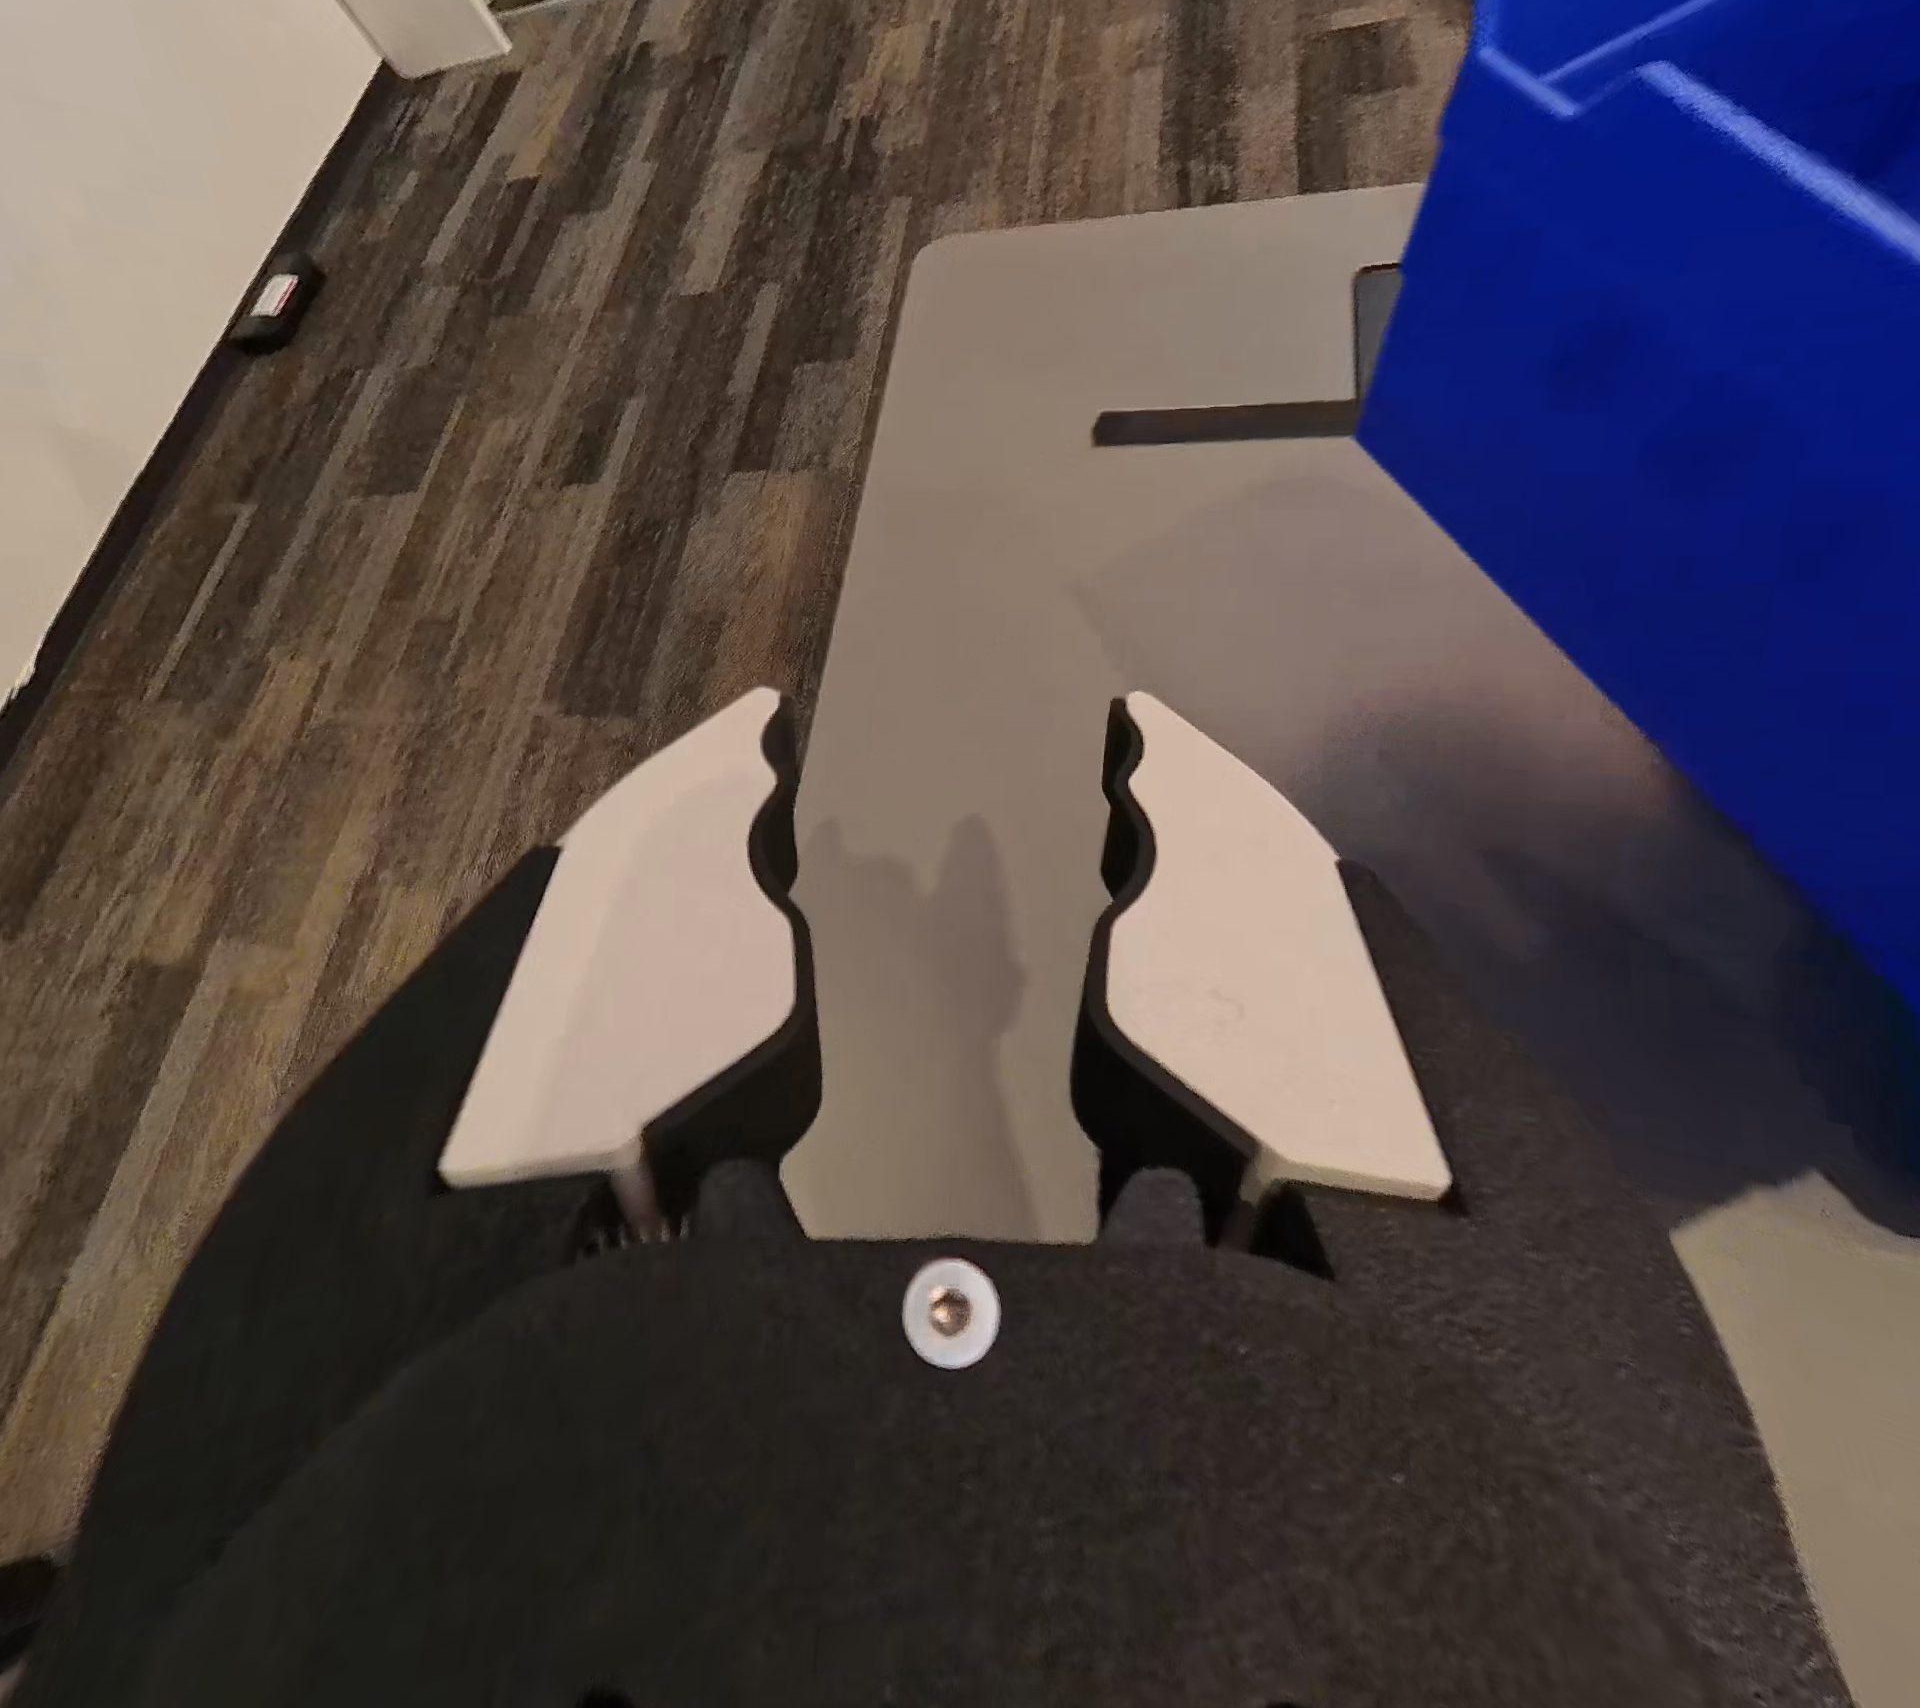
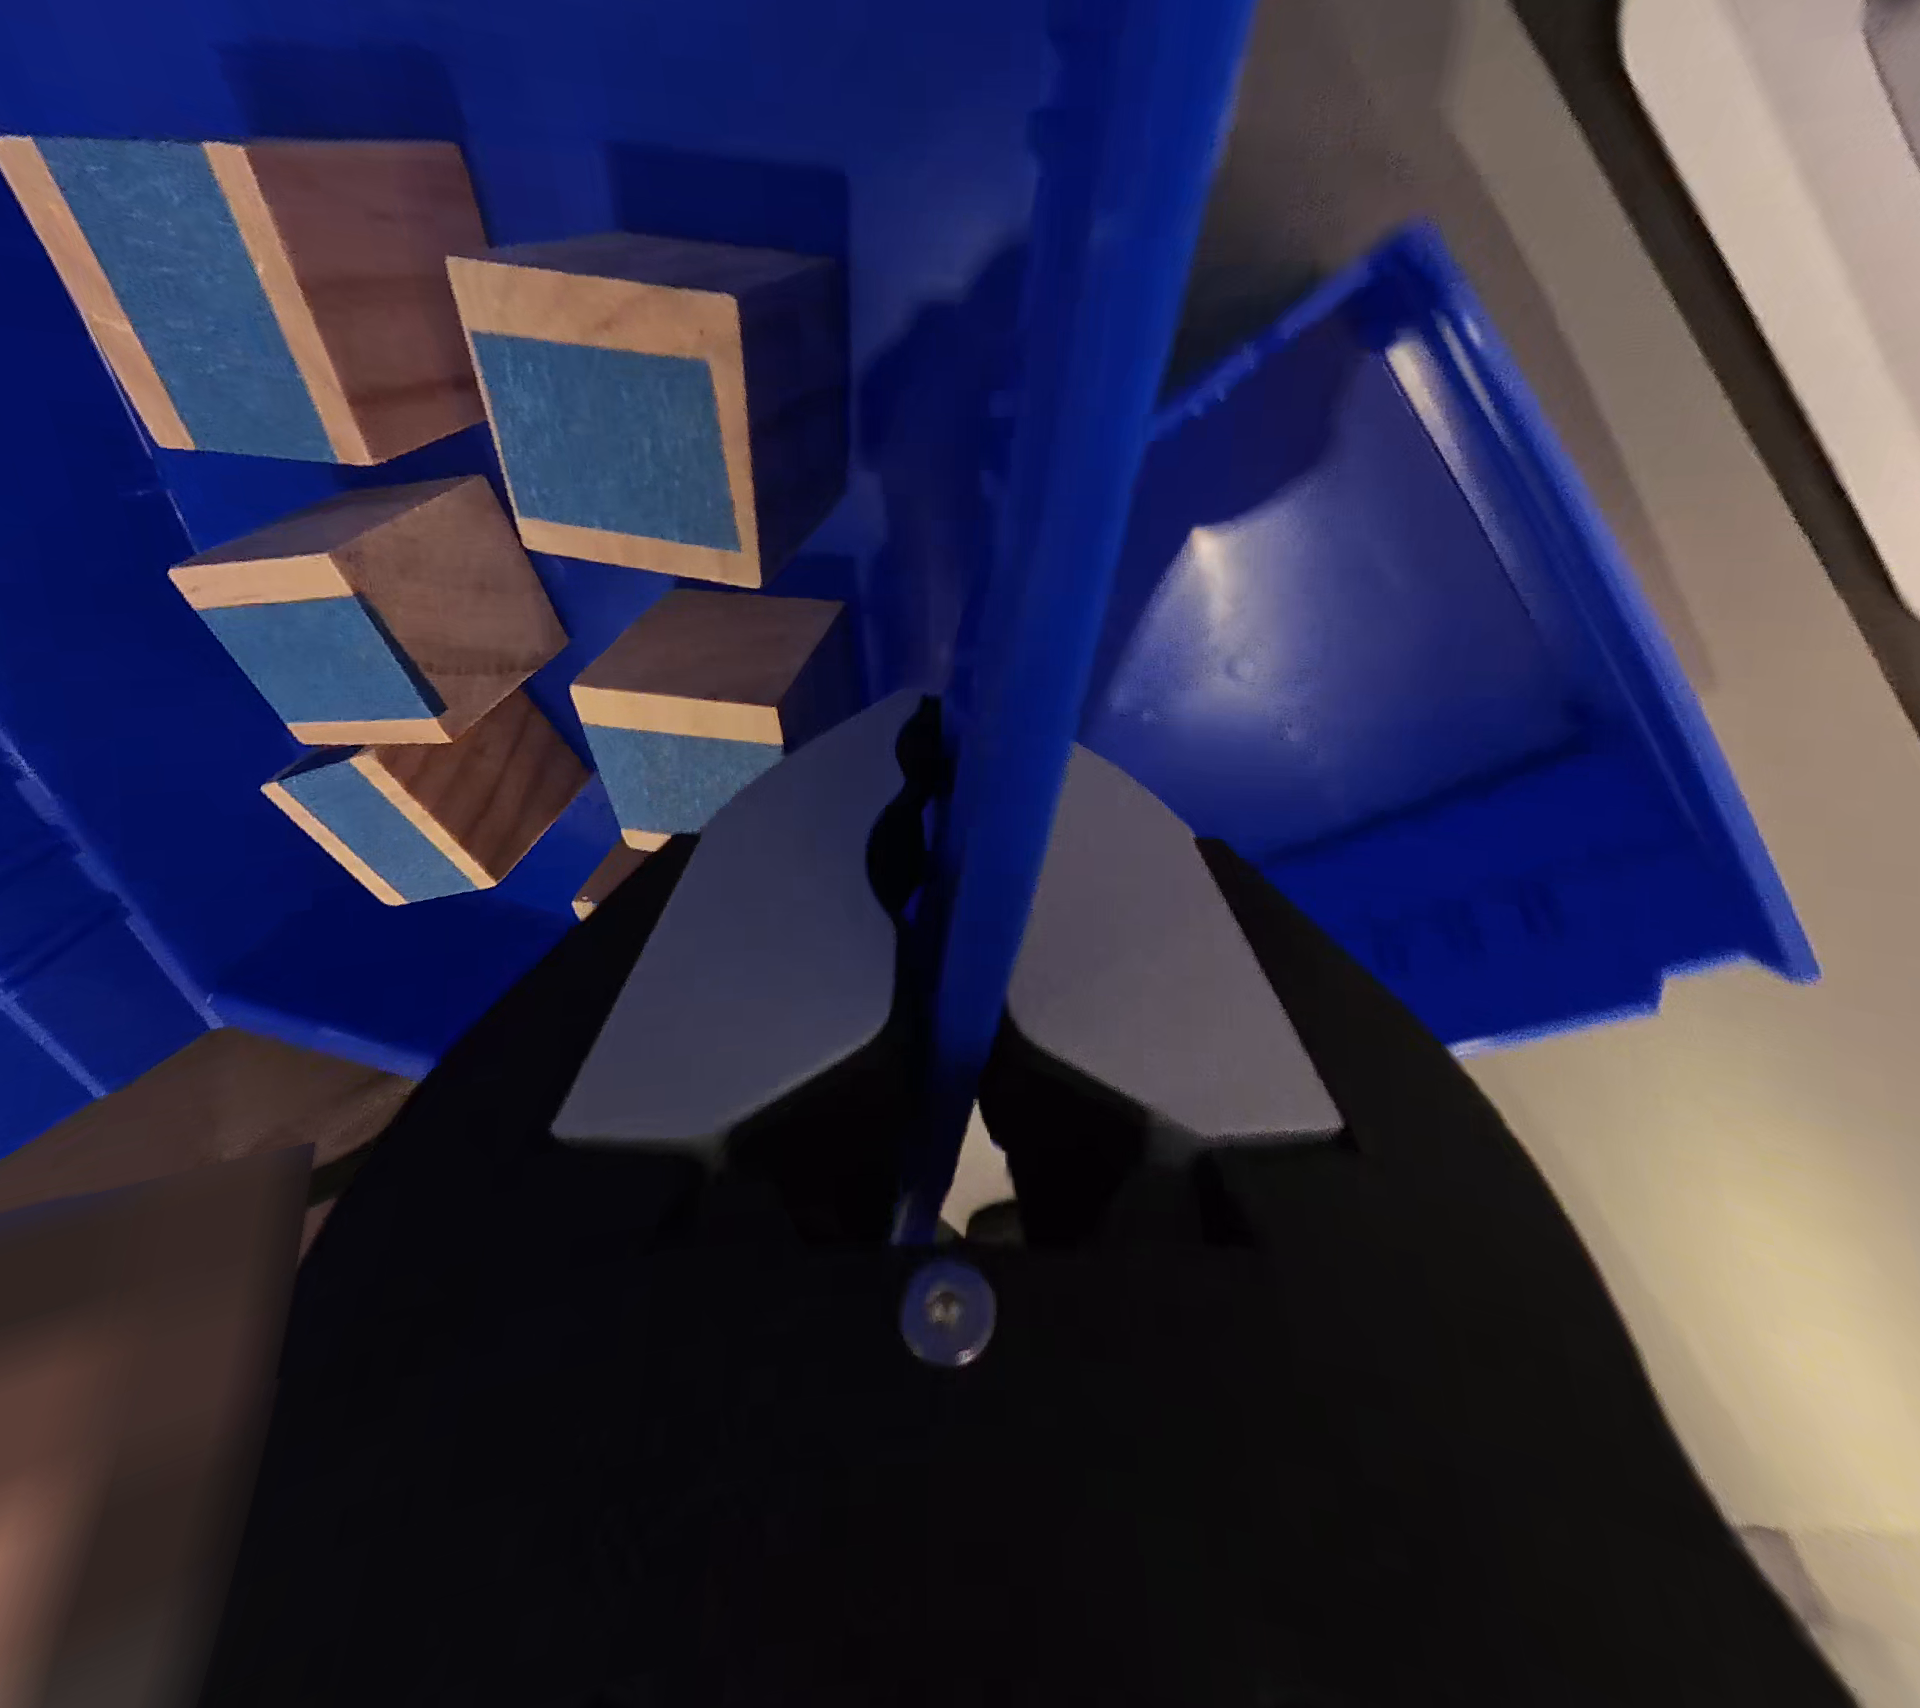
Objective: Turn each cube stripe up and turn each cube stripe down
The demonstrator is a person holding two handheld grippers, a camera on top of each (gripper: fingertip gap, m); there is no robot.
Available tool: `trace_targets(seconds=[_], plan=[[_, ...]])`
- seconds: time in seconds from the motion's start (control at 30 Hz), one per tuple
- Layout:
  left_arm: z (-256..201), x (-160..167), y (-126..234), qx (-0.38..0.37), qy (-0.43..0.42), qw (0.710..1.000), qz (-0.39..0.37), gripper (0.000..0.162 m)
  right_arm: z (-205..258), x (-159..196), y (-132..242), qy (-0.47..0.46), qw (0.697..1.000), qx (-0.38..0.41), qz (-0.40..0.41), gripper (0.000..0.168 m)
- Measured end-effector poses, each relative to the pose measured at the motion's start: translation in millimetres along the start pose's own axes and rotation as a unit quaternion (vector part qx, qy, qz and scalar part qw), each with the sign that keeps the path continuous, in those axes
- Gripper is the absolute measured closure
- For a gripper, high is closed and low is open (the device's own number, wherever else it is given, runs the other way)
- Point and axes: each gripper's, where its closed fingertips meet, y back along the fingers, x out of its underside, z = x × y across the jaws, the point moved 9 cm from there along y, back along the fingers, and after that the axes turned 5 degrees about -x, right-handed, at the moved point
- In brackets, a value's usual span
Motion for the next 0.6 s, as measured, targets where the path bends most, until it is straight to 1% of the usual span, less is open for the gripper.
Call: trace_targets(seconds=[0.13, 0.27, 0.43, 0.6], plan=[[21, 10, 8, -0.011, 0.027, 1.000, -0.006, 0.104, 23, -35, -18, 0.014, 1.000, -0.002, 0.000, 0.162], [36, 19, 13, -0.013, 0.054, 0.998, -0.001, 0.105, 43, -60, -37, 0.022, 1.000, -0.002, -0.002, 0.162], [42, 23, 14, -0.010, 0.065, 0.998, -0.002, 0.106, 60, -82, -65, 0.023, 1.000, 0.003, 0.011, 0.162], [38, 19, 18, -0.006, 0.063, 0.998, -0.011, 0.107, 62, -93, -106, 0.015, 1.000, 0.009, 0.022, 0.162]])
